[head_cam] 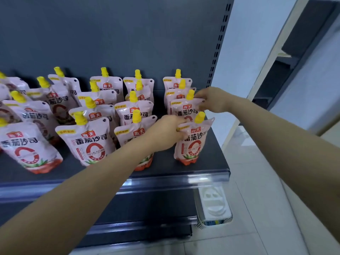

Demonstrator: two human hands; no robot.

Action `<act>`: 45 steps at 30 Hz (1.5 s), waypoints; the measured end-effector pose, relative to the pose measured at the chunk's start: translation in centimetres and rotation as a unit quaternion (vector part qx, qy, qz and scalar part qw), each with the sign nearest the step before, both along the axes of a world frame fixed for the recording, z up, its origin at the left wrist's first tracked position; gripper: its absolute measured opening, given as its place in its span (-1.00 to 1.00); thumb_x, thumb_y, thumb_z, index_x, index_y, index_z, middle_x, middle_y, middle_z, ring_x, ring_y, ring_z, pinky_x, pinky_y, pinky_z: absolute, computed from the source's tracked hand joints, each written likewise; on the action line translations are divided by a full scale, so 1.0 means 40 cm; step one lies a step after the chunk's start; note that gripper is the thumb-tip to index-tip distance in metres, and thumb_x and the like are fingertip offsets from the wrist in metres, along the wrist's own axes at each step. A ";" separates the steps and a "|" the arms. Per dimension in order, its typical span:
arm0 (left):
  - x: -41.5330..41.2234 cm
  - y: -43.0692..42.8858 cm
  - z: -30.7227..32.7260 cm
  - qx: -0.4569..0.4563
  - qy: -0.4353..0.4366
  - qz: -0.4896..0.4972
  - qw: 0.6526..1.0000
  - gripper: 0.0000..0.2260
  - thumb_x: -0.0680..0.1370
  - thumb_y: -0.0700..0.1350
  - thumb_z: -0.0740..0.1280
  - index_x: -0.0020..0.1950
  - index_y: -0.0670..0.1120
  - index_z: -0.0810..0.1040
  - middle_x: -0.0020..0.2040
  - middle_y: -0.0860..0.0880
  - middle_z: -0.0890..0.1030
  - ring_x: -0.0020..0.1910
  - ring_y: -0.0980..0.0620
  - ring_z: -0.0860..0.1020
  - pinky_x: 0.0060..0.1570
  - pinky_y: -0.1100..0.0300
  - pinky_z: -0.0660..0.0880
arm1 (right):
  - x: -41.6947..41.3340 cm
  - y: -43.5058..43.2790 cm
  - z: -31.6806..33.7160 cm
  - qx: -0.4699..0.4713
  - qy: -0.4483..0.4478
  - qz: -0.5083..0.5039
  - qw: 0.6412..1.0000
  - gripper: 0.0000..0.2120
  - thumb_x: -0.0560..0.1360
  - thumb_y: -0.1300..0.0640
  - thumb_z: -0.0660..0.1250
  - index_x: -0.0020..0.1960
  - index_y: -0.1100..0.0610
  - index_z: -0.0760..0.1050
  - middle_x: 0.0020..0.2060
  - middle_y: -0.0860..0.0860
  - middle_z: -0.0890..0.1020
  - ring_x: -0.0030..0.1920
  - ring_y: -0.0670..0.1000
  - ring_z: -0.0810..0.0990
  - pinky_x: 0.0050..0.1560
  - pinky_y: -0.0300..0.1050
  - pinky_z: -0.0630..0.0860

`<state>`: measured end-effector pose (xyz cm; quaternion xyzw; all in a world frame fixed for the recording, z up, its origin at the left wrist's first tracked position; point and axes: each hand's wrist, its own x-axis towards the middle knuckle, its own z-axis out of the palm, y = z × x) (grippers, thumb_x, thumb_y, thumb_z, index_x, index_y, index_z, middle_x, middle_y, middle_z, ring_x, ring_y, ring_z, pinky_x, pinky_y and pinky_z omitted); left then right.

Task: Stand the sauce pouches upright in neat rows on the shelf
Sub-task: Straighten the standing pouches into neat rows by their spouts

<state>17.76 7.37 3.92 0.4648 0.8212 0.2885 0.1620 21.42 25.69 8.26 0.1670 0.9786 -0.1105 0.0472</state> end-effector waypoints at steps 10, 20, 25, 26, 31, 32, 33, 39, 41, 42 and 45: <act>0.017 0.019 -0.003 0.017 -0.038 0.056 0.998 -0.86 0.43 -0.20 0.43 -0.08 -0.25 0.60 -0.06 -0.14 0.67 -0.03 -0.03 0.61 -0.03 0.12 0.54 | -0.039 0.024 -0.021 -0.023 -0.005 0.032 0.999 -0.86 0.51 0.24 0.30 -0.10 0.31 0.57 -0.22 0.13 0.48 -0.15 0.09 0.44 -0.21 -0.14 0.35; 0.026 0.029 -0.004 0.013 -0.098 0.095 0.991 -0.81 0.43 -0.24 0.44 0.03 -0.20 0.66 0.04 -0.09 0.68 0.03 0.04 0.61 0.11 0.15 0.51 | -0.023 0.052 -0.030 -0.054 -0.008 0.047 0.997 -0.68 0.52 0.19 0.33 -0.39 0.08 0.39 -0.42 -0.05 0.43 -0.34 -0.02 0.42 -0.36 -0.20 0.30; 0.036 0.027 -0.005 0.000 -0.109 0.078 0.991 -0.81 0.42 -0.24 0.44 0.03 -0.22 0.66 0.03 -0.10 0.69 0.05 0.02 0.62 0.17 0.06 0.52 | -0.009 0.064 -0.032 -0.076 -0.020 0.056 0.995 -0.84 0.51 0.16 0.36 -0.24 0.16 0.50 -0.39 -0.06 0.51 -0.28 0.02 0.51 -0.29 -0.19 0.42; 0.037 0.026 -0.006 -0.005 -0.108 0.075 0.991 -0.80 0.42 -0.23 0.45 0.03 -0.22 0.66 0.03 -0.10 0.69 0.04 0.01 0.62 0.17 0.05 0.53 | -0.006 0.066 -0.030 -0.077 -0.023 0.058 0.995 -0.79 0.51 0.16 0.36 -0.30 0.15 0.48 -0.40 -0.05 0.50 -0.30 0.01 0.50 -0.31 -0.19 0.41; 0.040 0.020 0.001 -0.011 -0.106 0.060 0.993 -0.80 0.43 -0.22 0.44 0.04 -0.20 0.67 0.03 -0.09 0.69 0.04 0.01 0.63 0.17 0.05 0.53 | 0.009 0.063 -0.020 -0.082 -0.046 0.072 0.993 -0.73 0.52 0.16 0.36 -0.35 0.07 0.45 -0.37 -0.04 0.53 -0.31 -0.01 0.52 -0.28 -0.21 0.46; 0.041 0.020 0.002 -0.009 -0.107 0.059 0.992 -0.80 0.43 -0.23 0.44 0.04 -0.19 0.67 0.03 -0.09 0.69 0.05 0.02 0.62 0.17 0.06 0.53 | 0.012 0.062 -0.019 -0.088 -0.049 0.072 0.992 -0.76 0.52 0.16 0.36 -0.32 0.07 0.46 -0.35 -0.05 0.55 -0.31 -0.04 0.53 -0.28 -0.23 0.47; 0.042 0.021 0.003 -0.006 -0.107 0.059 0.992 -0.80 0.43 -0.23 0.44 0.04 -0.19 0.66 0.03 -0.08 0.69 0.05 0.02 0.62 0.17 0.06 0.52 | 0.015 0.061 -0.018 -0.092 -0.051 0.072 0.992 -0.78 0.52 0.16 0.36 -0.30 0.08 0.47 -0.34 -0.06 0.55 -0.32 -0.07 0.53 -0.30 -0.25 0.48; 0.042 0.022 0.004 -0.011 -0.102 0.053 0.993 -0.78 0.43 -0.22 0.44 0.07 -0.15 0.66 0.07 -0.04 0.68 0.07 0.02 0.62 0.19 0.04 0.52 | 0.026 0.053 -0.017 -0.109 -0.049 0.070 0.990 -0.75 0.53 0.17 0.35 -0.33 0.04 0.48 -0.34 -0.10 0.56 -0.32 -0.12 0.53 -0.32 -0.27 0.45; 0.043 0.020 0.006 -0.008 -0.092 0.049 0.994 -0.78 0.42 -0.21 0.45 0.07 -0.15 0.66 0.06 -0.04 0.68 0.06 0.04 0.62 0.16 0.08 0.53 | 0.028 0.050 -0.018 -0.114 -0.050 0.068 0.990 -0.79 0.53 0.18 0.34 -0.29 0.07 0.50 -0.33 -0.10 0.56 -0.31 -0.12 0.54 -0.32 -0.28 0.45; 0.044 0.018 0.009 -0.007 -0.084 0.046 0.995 -0.78 0.42 -0.21 0.45 0.06 -0.15 0.66 0.05 -0.04 0.69 0.04 0.05 0.62 0.14 0.12 0.54 | 0.030 0.049 -0.017 -0.115 -0.050 0.067 0.990 -0.78 0.53 0.18 0.34 -0.30 0.07 0.50 -0.33 -0.10 0.56 -0.32 -0.12 0.54 -0.33 -0.29 0.44; 0.041 0.012 0.017 -0.005 -0.047 0.039 0.998 -0.82 0.41 -0.22 0.46 -0.01 -0.20 0.67 -0.02 -0.10 0.70 -0.01 0.02 0.64 0.04 0.18 0.56 | 0.034 0.045 -0.015 -0.122 -0.054 0.066 0.989 -0.71 0.52 0.20 0.35 -0.36 0.02 0.46 -0.36 -0.11 0.54 -0.33 -0.13 0.53 -0.35 -0.30 0.42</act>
